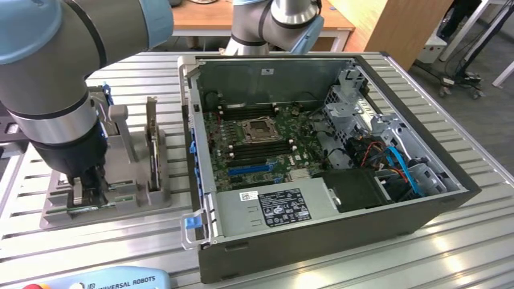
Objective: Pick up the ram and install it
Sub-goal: 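Pick up the ram and move it above insertion slot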
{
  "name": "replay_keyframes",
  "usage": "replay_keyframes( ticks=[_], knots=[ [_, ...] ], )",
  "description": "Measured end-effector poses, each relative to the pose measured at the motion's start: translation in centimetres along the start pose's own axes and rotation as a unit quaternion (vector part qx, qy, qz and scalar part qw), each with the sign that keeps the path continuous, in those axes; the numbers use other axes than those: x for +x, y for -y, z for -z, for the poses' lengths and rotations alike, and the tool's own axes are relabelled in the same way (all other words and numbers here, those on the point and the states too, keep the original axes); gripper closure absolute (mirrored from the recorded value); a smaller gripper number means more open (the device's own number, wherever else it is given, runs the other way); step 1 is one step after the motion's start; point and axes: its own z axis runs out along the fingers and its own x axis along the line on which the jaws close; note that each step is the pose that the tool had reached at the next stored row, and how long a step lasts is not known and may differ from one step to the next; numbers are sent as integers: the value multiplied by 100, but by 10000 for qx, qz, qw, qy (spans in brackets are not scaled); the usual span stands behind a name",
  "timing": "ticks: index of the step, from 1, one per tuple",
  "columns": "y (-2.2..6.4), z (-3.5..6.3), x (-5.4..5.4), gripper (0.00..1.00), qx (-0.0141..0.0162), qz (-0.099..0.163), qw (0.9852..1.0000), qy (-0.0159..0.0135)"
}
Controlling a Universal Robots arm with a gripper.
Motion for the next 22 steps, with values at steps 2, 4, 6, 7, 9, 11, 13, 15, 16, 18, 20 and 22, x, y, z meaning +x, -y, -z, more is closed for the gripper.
replay_keyframes(
  ticks=[2,4,6,7,9,11,13,15,16,18,20,22],
  knots=[
    [1,-31,1,64,0,0,10000,0],
    [3,-61,2,64,0,0,10000,0],
    [4,-92,2,64,0,0,10000,0],
    [5,-105,3,64,0,0,10000,0],
    [6,-133,4,64,0,0,10000,0],
    [7,-157,4,64,0,0,10000,0],
    [7,-169,5,64,-1,0,10000,-1],
    [8,-182,5,64,0,0,10000,0],
    [8,-187,6,64,0,0,10000,0],
    [9,-205,6,64,0,0,10000,0],
    [10,-221,6,64,0,0,10000,0],
    [10,-227,7,64,-1,0,10000,-1]
  ],
)
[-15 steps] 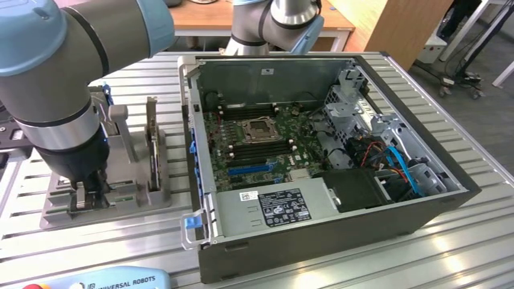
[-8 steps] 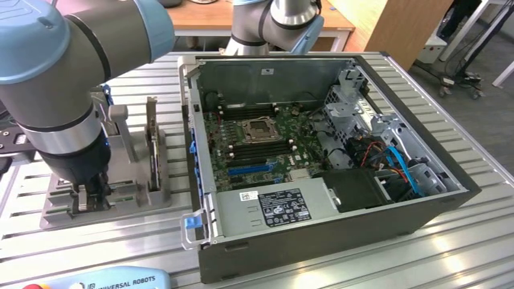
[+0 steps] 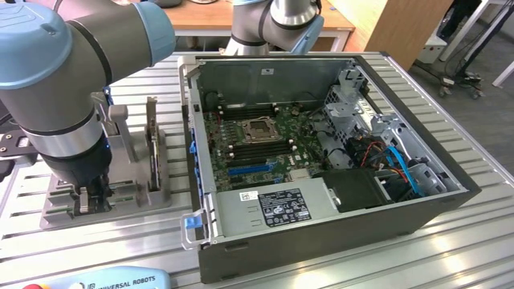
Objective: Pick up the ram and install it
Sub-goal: 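Pick up the ram and move it above insertion slot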
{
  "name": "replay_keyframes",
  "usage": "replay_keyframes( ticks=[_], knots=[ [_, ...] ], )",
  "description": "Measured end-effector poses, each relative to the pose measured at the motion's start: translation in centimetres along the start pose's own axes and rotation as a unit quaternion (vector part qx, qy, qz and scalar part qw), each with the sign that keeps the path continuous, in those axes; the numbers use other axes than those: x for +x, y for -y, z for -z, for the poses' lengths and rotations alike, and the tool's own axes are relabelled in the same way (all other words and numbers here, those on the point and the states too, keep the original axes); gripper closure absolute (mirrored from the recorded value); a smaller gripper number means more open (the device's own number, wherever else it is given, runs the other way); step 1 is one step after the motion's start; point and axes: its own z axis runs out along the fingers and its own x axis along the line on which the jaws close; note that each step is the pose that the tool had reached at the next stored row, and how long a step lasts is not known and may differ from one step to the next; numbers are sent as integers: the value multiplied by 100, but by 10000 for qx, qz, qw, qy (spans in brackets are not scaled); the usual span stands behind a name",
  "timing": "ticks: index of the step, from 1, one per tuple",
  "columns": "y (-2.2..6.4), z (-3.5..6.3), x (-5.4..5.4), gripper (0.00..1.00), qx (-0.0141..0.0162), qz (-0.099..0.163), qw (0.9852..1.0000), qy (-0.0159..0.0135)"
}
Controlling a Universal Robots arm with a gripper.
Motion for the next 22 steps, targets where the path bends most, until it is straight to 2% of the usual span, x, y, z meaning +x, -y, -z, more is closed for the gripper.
replay_keyframes(
  ticks=[11,12,22],
  knots=[
    [0,-1,0,66,0,0,10000,1],
    [0,-1,0,73,0,0,10000,1],
    [1,-2,-16,73,0,1,10000,1]
  ],
)
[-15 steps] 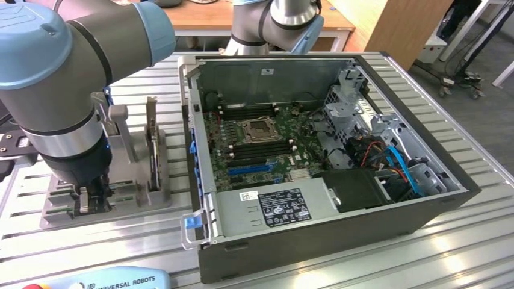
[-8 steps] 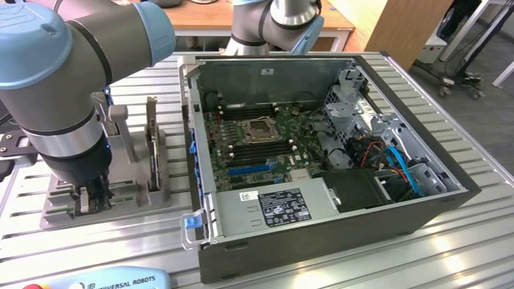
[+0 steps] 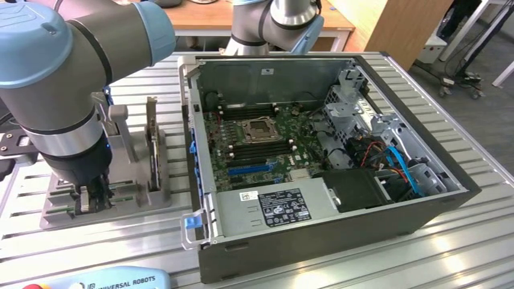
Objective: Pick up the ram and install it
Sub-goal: 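Pick up the ram and move it above insertion slot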
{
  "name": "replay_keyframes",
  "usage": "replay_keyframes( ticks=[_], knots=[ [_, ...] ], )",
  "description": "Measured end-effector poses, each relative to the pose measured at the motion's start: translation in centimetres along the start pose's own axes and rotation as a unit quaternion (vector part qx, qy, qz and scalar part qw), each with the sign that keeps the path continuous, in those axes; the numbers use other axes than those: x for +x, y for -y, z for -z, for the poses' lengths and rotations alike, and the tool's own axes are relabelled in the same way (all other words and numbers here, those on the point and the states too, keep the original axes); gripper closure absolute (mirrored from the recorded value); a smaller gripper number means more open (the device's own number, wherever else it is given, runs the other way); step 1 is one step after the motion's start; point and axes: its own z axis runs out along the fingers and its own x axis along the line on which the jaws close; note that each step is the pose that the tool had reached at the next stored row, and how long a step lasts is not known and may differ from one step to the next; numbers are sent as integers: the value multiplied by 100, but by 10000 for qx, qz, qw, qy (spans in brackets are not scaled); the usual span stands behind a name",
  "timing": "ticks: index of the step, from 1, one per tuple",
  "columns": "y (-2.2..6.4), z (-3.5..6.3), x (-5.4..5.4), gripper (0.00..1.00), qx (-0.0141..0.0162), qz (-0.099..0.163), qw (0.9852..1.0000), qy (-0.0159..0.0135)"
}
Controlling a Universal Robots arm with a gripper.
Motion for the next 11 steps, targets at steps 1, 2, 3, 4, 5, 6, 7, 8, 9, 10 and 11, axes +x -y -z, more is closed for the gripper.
replay_keyframes(
  ticks=[1,2,3,4,5,6,7,8,9,10,11],
  knots=[
    [0,0,0,73,0,0,10000,0],
    [-1,0,-1,73,0,-1,10000,0],
    [-1,0,0,73,0,-1,10000,0],
    [-1,0,-1,73,0,-1,10000,0],
    [0,0,-1,73,0,-1,10000,0],
    [-1,0,-1,73,0,-1,10000,0],
    [0,0,-1,73,0,-1,10000,0],
    [-1,0,-1,74,0,-1,10000,0],
    [0,0,-1,74,0,-1,10000,0],
    [-1,0,-1,80,0,-1,10000,-1],
    [0,0,-1,87,0,-1,10000,-1]
  ],
)
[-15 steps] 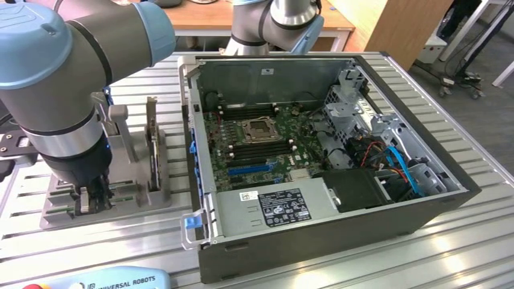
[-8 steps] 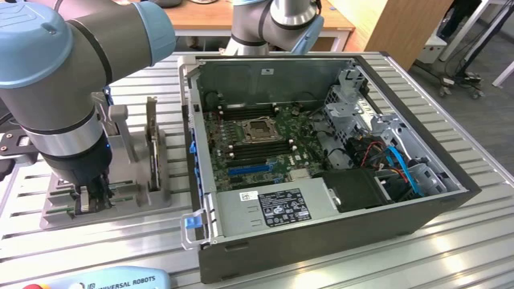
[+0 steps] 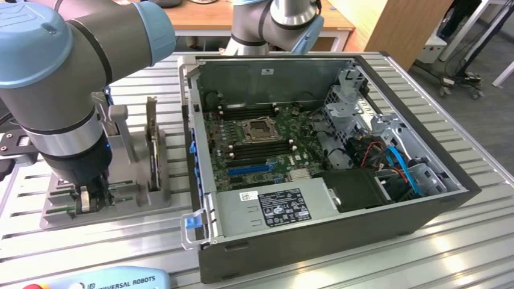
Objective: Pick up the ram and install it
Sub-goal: 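Pick up the ram and move it above insertion slot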
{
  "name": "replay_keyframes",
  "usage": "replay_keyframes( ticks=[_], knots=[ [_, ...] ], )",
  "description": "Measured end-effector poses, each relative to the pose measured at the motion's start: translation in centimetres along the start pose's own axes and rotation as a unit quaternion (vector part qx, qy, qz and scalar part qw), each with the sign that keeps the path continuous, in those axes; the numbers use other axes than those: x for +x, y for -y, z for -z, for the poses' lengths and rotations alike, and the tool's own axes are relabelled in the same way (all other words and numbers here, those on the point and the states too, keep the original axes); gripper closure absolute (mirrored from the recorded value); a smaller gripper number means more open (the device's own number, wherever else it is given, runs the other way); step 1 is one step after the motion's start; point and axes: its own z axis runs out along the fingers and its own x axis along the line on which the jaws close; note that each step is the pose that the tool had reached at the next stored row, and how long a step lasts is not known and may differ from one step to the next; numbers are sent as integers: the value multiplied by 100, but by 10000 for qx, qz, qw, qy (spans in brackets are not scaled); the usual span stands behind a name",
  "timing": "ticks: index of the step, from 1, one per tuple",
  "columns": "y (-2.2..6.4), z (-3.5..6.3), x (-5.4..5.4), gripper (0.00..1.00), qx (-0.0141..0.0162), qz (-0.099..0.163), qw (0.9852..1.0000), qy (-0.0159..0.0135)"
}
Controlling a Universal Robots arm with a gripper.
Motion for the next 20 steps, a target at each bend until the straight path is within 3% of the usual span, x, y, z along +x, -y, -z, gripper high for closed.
replay_keyframes(
  ticks=[20],
  knots=[
    [-1,29,-1,88,0,0,10000,1]
  ],
)
